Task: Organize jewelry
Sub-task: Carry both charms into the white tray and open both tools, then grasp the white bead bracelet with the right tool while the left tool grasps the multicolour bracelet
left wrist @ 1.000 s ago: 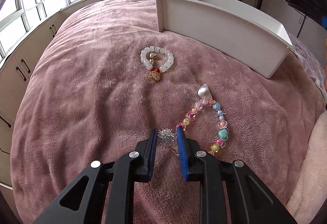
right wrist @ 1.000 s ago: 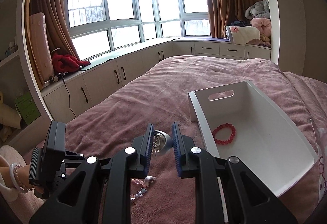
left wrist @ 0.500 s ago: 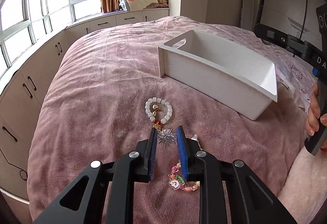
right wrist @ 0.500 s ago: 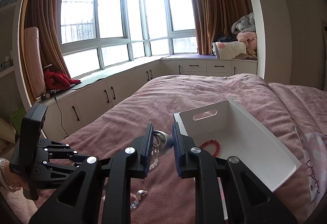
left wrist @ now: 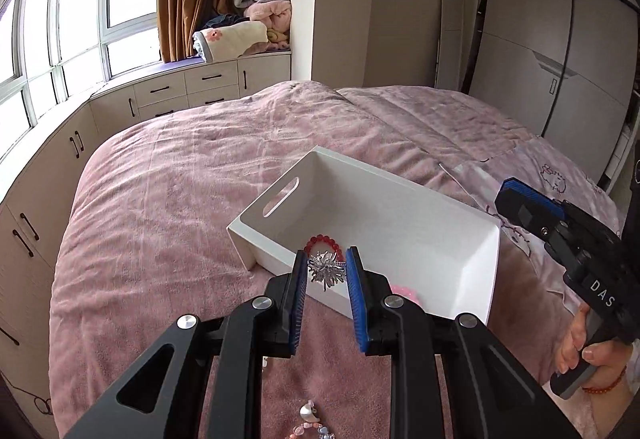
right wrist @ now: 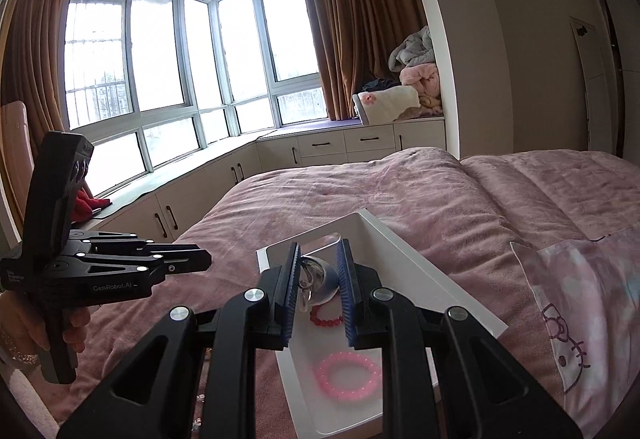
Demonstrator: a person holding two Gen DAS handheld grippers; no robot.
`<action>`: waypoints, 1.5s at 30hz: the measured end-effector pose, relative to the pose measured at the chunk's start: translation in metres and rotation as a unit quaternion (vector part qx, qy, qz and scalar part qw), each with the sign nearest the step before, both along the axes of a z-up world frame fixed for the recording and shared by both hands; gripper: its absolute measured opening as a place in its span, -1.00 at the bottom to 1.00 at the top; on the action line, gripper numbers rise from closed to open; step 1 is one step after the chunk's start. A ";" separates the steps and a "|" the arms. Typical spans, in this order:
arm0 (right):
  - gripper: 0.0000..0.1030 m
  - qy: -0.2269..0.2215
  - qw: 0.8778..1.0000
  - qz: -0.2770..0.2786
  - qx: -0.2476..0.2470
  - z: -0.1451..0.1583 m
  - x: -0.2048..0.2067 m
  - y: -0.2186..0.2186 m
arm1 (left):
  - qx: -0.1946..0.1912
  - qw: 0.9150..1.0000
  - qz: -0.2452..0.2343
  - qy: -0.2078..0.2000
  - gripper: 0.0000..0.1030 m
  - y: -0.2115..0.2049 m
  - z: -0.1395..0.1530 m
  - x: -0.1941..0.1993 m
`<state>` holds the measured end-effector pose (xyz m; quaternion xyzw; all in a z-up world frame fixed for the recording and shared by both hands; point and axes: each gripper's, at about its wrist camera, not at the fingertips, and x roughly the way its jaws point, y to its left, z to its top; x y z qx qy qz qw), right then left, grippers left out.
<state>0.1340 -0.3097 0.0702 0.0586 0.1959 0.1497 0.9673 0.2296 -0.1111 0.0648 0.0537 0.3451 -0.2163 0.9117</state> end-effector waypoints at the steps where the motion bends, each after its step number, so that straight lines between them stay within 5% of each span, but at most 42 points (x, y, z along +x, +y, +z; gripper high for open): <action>1: -0.63 0.010 1.000 -0.005 -0.001 -0.004 0.005 -0.003 | 0.004 1.000 -0.003 0.003 -0.52 -0.008 0.000 0.008; 12: -0.63 0.099 0.995 -0.016 0.008 -0.040 0.047 -0.023 | 0.059 0.996 -0.016 0.073 -0.52 -0.066 -0.044 0.073; 23: -0.60 0.118 0.993 -0.005 -0.024 -0.058 0.069 -0.008 | 0.103 0.988 -0.012 0.114 -0.50 -0.088 -0.075 0.114; 26: -0.47 0.118 0.993 -0.005 -0.026 -0.060 0.070 -0.006 | 0.078 0.991 0.005 0.113 -0.23 -0.081 -0.072 0.118; 29: 0.01 0.104 0.994 -0.008 -0.023 -0.057 0.066 -0.007 | 0.056 0.994 0.018 0.095 0.00 -0.069 -0.062 0.114; 33: 0.17 0.070 0.997 -0.006 -0.019 -0.047 0.057 -0.005 | 0.029 0.998 0.026 0.055 0.48 -0.049 -0.041 0.098; 37: 0.53 0.027 1.000 0.004 -0.014 -0.034 0.040 0.001 | 0.007 0.999 0.045 -0.028 0.72 -0.020 -0.008 0.067; 41: 0.89 -0.019 0.999 0.025 -0.007 -0.016 0.016 0.013 | 0.021 0.988 0.084 -0.124 0.84 0.011 0.021 0.028; 45: 0.91 -0.046 0.998 0.049 -0.011 -0.006 -0.002 0.031 | 0.028 0.979 0.114 -0.169 0.93 0.041 0.037 -0.007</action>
